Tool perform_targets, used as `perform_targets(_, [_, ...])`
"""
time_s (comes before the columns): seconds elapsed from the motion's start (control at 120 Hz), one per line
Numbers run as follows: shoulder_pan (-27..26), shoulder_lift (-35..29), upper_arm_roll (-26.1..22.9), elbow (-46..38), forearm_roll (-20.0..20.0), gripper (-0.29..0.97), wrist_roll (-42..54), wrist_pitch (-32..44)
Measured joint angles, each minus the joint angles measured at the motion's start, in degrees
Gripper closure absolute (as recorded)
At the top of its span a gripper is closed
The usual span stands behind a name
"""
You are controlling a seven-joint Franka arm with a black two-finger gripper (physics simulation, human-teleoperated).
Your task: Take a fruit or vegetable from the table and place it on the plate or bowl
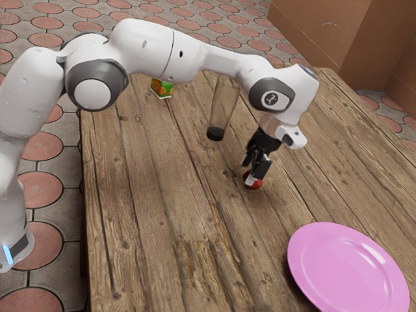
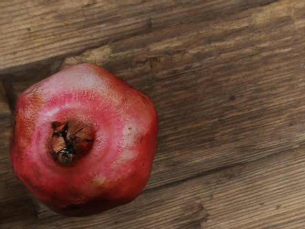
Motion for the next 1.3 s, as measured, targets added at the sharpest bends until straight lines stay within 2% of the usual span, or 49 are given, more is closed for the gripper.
perform_targets(0.183, [0.1,0.9,0.0,-0.2,0.0,0.03,0.0,2.8])
perform_targets(0.233, [0.2,1.5,0.0,-0.3,0.0,-0.01,0.0,3.5])
perform_targets(1.033, [0.3,4.1,0.5,-1.4,0.0,0.03,0.0,11.6])
perform_targets(1.3, [0.4,4.1,0.5,-1.4,0.0,0.2,-0.1,12.1])
